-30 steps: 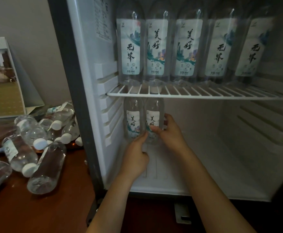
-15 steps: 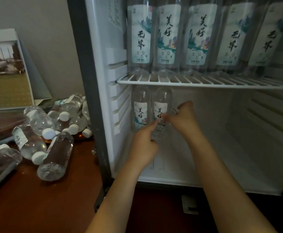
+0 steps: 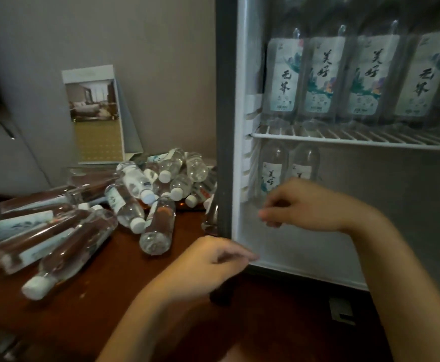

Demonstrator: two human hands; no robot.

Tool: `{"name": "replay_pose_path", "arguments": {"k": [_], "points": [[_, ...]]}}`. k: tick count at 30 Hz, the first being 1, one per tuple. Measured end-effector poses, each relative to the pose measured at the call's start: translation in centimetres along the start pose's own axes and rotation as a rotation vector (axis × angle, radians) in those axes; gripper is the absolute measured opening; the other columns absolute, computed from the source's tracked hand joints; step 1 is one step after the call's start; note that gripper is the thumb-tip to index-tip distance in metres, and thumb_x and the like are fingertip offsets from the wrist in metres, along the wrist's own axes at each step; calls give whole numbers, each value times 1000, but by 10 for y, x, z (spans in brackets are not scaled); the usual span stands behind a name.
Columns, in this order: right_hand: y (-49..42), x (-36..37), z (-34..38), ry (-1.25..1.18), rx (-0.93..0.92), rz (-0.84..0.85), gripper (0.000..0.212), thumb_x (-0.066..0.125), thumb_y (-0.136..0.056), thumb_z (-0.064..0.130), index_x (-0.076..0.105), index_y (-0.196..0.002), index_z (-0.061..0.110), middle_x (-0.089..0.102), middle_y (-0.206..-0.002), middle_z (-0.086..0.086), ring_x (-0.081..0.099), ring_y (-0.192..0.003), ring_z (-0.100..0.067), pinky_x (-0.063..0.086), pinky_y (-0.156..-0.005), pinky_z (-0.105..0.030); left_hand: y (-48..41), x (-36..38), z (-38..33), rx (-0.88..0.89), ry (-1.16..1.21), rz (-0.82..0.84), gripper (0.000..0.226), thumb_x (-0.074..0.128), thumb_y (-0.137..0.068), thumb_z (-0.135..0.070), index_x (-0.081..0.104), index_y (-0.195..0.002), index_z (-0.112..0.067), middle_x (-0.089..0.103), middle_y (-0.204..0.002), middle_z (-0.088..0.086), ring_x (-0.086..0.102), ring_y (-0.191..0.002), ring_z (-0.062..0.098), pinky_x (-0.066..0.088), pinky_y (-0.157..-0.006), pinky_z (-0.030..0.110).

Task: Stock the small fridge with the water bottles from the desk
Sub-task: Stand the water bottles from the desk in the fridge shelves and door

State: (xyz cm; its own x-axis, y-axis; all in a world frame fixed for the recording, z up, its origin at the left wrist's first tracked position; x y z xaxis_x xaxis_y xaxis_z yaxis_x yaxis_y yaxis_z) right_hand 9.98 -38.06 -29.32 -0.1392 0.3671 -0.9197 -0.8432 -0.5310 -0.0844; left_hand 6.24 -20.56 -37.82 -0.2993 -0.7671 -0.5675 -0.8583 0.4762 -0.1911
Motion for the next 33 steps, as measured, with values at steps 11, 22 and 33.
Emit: {"name": "replay_pose_path", "arguments": {"k": [11,22,33], "points": [[-59,125,80,-412,81,-6,24,51,-93,32,62,-112,22,64,-107,2,60,-96,-12,48,-78,-27,32,-86,96,-442,-340,-973,24,49,-90,-11,67,-106,-10,67,-107,11,60,-99,30,44,-80,34],[-155,182,85,-511,493,-238,89,57,-79,62,25,-140,6,34,-142,-19,35,-130,-38,33,-103,-42,28,-80,122,-417,-458,-999,27,43,-92,-10,55,-115,-11,62,-105,12,59,-92,34,38,-65,34],[-136,182,77,-438,522,-205,74,67,-67,47,36,-124,12,53,-122,-10,56,-108,-29,50,-88,-43,24,-80,137,-524,-386,-822,43,37,-92,-14,36,-135,-23,63,-107,17,58,-92,36,40,-65,36]]}}
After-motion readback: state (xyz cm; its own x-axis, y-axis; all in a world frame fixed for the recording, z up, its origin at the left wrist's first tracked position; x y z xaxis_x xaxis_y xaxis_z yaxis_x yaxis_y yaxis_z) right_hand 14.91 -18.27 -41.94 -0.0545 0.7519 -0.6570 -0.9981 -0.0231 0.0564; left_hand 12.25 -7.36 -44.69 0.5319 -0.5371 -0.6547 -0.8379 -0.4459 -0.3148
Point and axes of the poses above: each hand's wrist, its own y-axis away from the middle knuckle, its own x-axis out of the palm, z = x × y, the point moved 2 cm from there along -y, towards the middle knuckle
